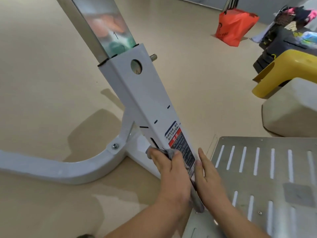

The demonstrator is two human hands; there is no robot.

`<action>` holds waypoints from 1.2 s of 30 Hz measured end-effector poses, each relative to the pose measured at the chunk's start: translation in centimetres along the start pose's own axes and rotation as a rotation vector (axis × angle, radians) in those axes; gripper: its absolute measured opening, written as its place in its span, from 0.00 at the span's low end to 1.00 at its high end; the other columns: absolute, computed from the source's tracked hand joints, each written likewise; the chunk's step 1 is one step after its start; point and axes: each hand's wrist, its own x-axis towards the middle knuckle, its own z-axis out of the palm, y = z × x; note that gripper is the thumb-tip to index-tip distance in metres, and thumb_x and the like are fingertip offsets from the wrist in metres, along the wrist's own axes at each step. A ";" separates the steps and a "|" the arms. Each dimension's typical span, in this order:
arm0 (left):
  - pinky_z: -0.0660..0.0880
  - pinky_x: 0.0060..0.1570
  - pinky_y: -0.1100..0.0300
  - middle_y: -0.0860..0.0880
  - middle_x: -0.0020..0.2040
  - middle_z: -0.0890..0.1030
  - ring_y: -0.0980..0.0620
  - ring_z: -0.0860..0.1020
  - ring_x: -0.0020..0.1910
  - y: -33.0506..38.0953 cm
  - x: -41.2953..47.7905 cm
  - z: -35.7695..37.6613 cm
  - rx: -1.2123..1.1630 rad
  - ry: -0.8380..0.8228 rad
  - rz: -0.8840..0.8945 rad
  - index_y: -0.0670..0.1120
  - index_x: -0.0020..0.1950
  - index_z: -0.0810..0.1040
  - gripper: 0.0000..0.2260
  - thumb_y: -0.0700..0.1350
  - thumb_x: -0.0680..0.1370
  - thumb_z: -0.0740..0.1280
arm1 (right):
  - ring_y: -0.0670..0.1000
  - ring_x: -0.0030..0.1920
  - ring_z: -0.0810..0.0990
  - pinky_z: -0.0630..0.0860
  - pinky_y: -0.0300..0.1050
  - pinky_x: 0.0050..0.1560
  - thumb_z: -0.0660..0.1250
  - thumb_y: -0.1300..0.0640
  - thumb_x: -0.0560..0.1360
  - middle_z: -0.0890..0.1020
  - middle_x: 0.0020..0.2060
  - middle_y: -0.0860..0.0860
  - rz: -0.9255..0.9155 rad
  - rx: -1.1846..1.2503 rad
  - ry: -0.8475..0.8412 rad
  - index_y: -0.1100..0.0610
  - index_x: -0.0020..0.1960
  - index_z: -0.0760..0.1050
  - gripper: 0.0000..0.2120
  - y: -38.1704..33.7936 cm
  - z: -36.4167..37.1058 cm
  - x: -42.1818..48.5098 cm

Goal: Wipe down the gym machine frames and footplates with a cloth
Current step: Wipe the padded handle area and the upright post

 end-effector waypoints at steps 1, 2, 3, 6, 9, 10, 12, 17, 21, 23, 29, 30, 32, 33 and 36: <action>0.59 0.79 0.44 0.56 0.84 0.50 0.49 0.55 0.82 0.0 0.4 -0.1 0.002 0.025 0.023 0.68 0.78 0.43 0.28 0.57 0.84 0.56 | 0.42 0.75 0.66 0.64 0.50 0.77 0.48 0.32 0.79 0.66 0.77 0.39 0.032 -0.037 -0.026 0.41 0.80 0.62 0.32 1.2 -0.4 -0.2; 0.54 0.80 0.49 0.59 0.83 0.47 0.53 0.50 0.82 -0.1 0.7 -0.2 0.009 0.042 0.056 0.69 0.79 0.41 0.30 0.57 0.84 0.56 | 0.43 0.70 0.71 0.68 0.51 0.75 0.48 0.30 0.79 0.68 0.76 0.38 0.061 -0.055 -0.054 0.39 0.78 0.64 0.31 2.3 -0.8 -0.5; 0.49 0.78 0.59 0.62 0.82 0.43 0.58 0.47 0.81 -0.4 0.8 -0.1 0.035 0.060 0.095 0.67 0.80 0.37 0.32 0.55 0.85 0.56 | 0.44 0.66 0.74 0.71 0.53 0.73 0.49 0.29 0.79 0.70 0.75 0.37 0.082 -0.047 -0.077 0.36 0.77 0.65 0.29 3.3 -1.1 -0.8; 0.45 0.57 0.87 0.62 0.81 0.38 0.68 0.48 0.73 -2.3 0.4 1.1 0.132 0.094 0.102 0.57 0.81 0.31 0.34 0.50 0.87 0.55 | 0.41 0.74 0.67 0.67 0.53 0.76 0.50 0.31 0.80 0.65 0.75 0.33 0.130 0.051 -0.148 0.29 0.73 0.63 0.22 4.3 -1.3 -1.3; 0.48 0.57 0.84 0.59 0.81 0.42 0.65 0.54 0.69 -4.7 -0.2 2.3 0.167 0.062 0.017 0.57 0.80 0.29 0.35 0.51 0.87 0.55 | 0.37 0.76 0.60 0.56 0.43 0.78 0.45 0.30 0.80 0.61 0.76 0.32 0.198 0.091 -0.227 0.25 0.74 0.60 0.23 4.4 -1.8 -1.5; 0.54 0.62 0.76 0.55 0.83 0.45 0.60 0.60 0.70 -5.1 -0.3 2.4 0.184 0.060 0.005 0.58 0.80 0.28 0.36 0.51 0.86 0.55 | 0.36 0.76 0.58 0.54 0.41 0.77 0.43 0.29 0.80 0.59 0.76 0.31 0.196 0.079 -0.251 0.23 0.74 0.58 0.23 4.6 -1.9 -1.6; 0.62 0.63 0.65 0.49 0.82 0.56 0.56 0.66 0.63 -5.5 -0.5 2.5 0.183 0.061 -0.001 0.63 0.79 0.29 0.36 0.51 0.86 0.56 | 0.36 0.78 0.54 0.52 0.44 0.80 0.42 0.29 0.80 0.54 0.78 0.29 0.175 0.052 -0.296 0.19 0.73 0.53 0.21 5.4 -1.9 -1.7; 0.74 0.50 0.68 0.56 0.68 0.74 0.57 0.78 0.58 -8.5 -0.3 1.0 0.242 0.052 -0.027 0.72 0.79 0.41 0.32 0.46 0.87 0.56 | 0.34 0.78 0.53 0.51 0.42 0.79 0.43 0.28 0.79 0.52 0.78 0.27 0.153 0.018 -0.296 0.18 0.72 0.52 0.21 6.3 -1.8 -1.5; 0.69 0.71 0.59 0.54 0.78 0.68 0.54 0.72 0.72 -11.6 -1.8 -0.2 0.333 0.026 -0.091 0.67 0.81 0.45 0.30 0.47 0.86 0.56 | 0.34 0.79 0.51 0.52 0.45 0.80 0.42 0.27 0.79 0.48 0.77 0.25 0.092 -0.081 -0.318 0.19 0.73 0.46 0.22 6.6 -1.7 -1.8; 0.64 0.74 0.57 0.51 0.80 0.63 0.49 0.68 0.76 -11.9 -1.0 0.4 0.306 -0.028 -0.114 0.59 0.83 0.43 0.29 0.49 0.87 0.55 | 0.33 0.78 0.50 0.52 0.44 0.80 0.43 0.27 0.79 0.49 0.78 0.26 0.079 -0.094 -0.297 0.20 0.74 0.47 0.23 6.9 -1.6 -1.8; 0.59 0.79 0.48 0.53 0.83 0.54 0.50 0.60 0.79 -13.2 -0.1 3.0 0.241 -0.122 -0.185 0.61 0.79 0.29 0.36 0.55 0.85 0.55 | 0.33 0.78 0.52 0.51 0.39 0.78 0.45 0.28 0.78 0.53 0.79 0.30 0.067 -0.079 -0.255 0.22 0.74 0.54 0.24 6.9 -1.7 -1.5; 0.58 0.80 0.48 0.53 0.83 0.52 0.50 0.58 0.80 -14.4 -0.2 3.0 0.279 -0.155 -0.193 0.59 0.79 0.27 0.38 0.56 0.83 0.55 | 0.33 0.78 0.53 0.52 0.39 0.77 0.45 0.28 0.78 0.54 0.79 0.30 0.079 -0.079 -0.253 0.21 0.74 0.54 0.23 6.9 -1.8 -1.5; 0.56 0.80 0.47 0.51 0.84 0.51 0.50 0.56 0.81 -15.9 -0.3 2.8 0.339 -0.244 -0.269 0.59 0.78 0.26 0.39 0.58 0.81 0.54 | 0.33 0.78 0.54 0.54 0.38 0.76 0.44 0.28 0.79 0.53 0.78 0.28 0.080 -0.096 -0.257 0.21 0.74 0.53 0.23 7.0 -1.7 -1.6; 0.57 0.80 0.47 0.49 0.83 0.53 0.49 0.58 0.81 -15.9 -0.3 2.8 0.322 -0.277 -0.318 0.60 0.77 0.27 0.37 0.58 0.82 0.53 | 0.33 0.77 0.54 0.54 0.38 0.75 0.44 0.29 0.79 0.53 0.78 0.27 0.074 -0.105 -0.261 0.21 0.74 0.53 0.23 7.1 -1.7 -1.7; 0.64 0.75 0.50 0.44 0.79 0.65 0.45 0.68 0.75 -13.9 0.2 3.6 0.283 -0.129 -0.319 0.51 0.83 0.41 0.29 0.50 0.87 0.53 | 0.30 0.77 0.52 0.53 0.36 0.75 0.46 0.30 0.79 0.51 0.77 0.26 0.078 -0.098 -0.268 0.19 0.71 0.54 0.21 7.2 -1.7 -1.8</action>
